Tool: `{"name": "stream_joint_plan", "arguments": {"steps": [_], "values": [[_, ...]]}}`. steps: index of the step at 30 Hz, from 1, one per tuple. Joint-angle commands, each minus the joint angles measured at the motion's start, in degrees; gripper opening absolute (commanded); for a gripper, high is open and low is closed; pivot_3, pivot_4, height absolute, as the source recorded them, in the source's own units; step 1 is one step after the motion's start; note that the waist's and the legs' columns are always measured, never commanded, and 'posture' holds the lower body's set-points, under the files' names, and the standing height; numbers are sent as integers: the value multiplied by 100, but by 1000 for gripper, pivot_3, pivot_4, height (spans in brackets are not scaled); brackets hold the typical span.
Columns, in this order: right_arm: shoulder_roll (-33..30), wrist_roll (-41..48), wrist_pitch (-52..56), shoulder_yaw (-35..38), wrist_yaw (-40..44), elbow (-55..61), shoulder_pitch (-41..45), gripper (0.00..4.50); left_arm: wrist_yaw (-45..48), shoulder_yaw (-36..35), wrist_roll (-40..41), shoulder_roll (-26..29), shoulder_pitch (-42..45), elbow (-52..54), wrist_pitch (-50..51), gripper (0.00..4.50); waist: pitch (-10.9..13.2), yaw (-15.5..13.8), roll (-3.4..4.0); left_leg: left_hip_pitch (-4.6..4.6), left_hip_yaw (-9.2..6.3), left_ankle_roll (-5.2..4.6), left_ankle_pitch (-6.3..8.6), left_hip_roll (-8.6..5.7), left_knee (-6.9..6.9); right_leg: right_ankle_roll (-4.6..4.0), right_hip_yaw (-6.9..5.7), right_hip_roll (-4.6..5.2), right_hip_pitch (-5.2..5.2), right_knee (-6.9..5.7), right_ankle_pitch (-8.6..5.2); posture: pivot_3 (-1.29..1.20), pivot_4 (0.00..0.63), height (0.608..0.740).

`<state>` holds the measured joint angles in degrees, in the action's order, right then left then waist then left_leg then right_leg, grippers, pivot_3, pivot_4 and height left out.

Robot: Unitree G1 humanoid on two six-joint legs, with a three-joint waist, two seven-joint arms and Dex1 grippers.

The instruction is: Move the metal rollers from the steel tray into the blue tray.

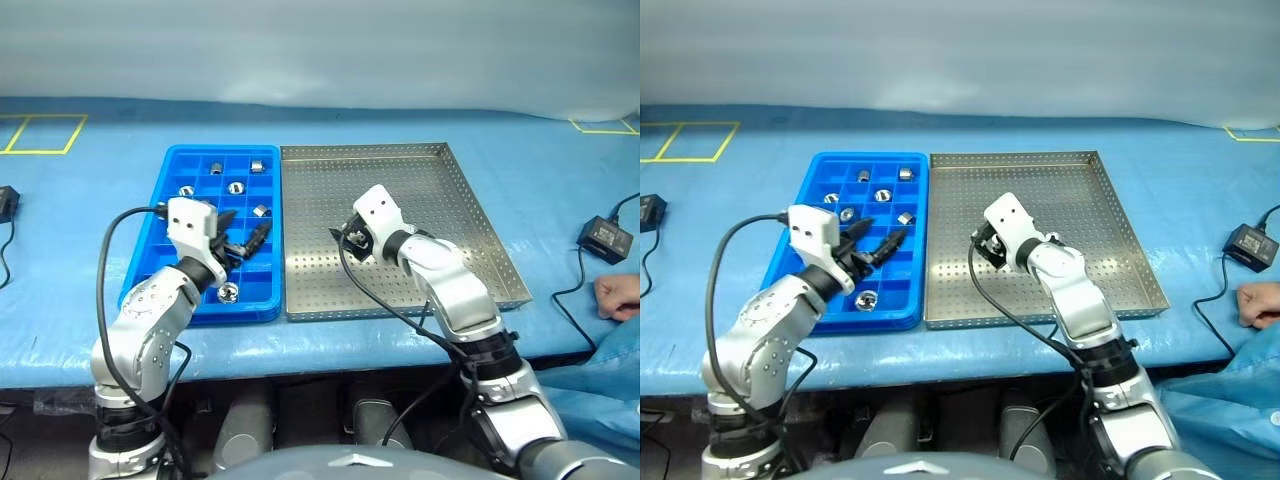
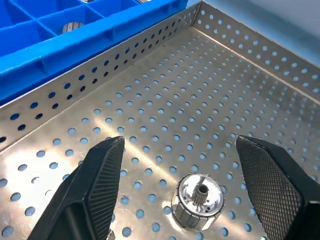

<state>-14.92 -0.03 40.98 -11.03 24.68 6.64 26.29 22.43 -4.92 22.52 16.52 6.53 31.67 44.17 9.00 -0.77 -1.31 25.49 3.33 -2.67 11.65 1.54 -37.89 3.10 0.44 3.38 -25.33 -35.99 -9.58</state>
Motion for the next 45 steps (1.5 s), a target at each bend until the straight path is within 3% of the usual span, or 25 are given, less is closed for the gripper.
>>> {"name": "stream_joint_plan", "arguments": {"steps": [1,7,25,28,31,34,37,45], "values": [[397,255,259,526,-396,-528,395,3739,27,425,-347,257,28,-110,-255,3791,0,6,0,0,0,0,0,0,0,0,0,0,0,0,0,59,150,740],[646,220,394,732,-881,-1041,717,3739,170,811,-456,449,-17,-151,-395,3791,1,2,1,3,1,1,-1,1,8,-2,-1,-2,-7,2,1,63,150,740],[925,437,932,883,-1306,-942,377,3739,32,737,-441,510,-135,-94,-335,3791,1,18,2,3,2,3,-2,6,13,-1,-2,-2,-9,4,-2,64,150,740],[1011,473,943,986,-1433,-948,372,3115,-15,703,-430,522,-127,-89,-316,3842,1,18,2,3,1,3,-2,6,13,-1,-2,-2,-10,4,-2,68,150,740],[992,444,946,970,-1488,-962,400,2189,-7,702,-406,551,-181,-55,-291,3842,1,14,2,3,1,2,-2,6,14,-1,-2,-1,-10,5,-2,71,150,740],[974,451,917,955,-1515,-969,415,2189,-3,702,-387,579,-226,-15,-245,3842,1,15,2,3,1,3,-2,7,15,0,-2,0,-10,5,-3,73,150,740],[966,469,917,916,-1498,-917,402,1721,-3,661,-357,623,-290,64,-155,3842,1,16,3,3,1,3,-2,8,15,1,-3,0,-10,5,-3,77,150,740],[1388,826,711,659,-1182,-212,714,1711,65,-15,-61,917,-823,529,-30,3842,5,103,9,3,1,4,-2,15,28,-5,-3,-1,-19,4,-7,83,150,740]]}}
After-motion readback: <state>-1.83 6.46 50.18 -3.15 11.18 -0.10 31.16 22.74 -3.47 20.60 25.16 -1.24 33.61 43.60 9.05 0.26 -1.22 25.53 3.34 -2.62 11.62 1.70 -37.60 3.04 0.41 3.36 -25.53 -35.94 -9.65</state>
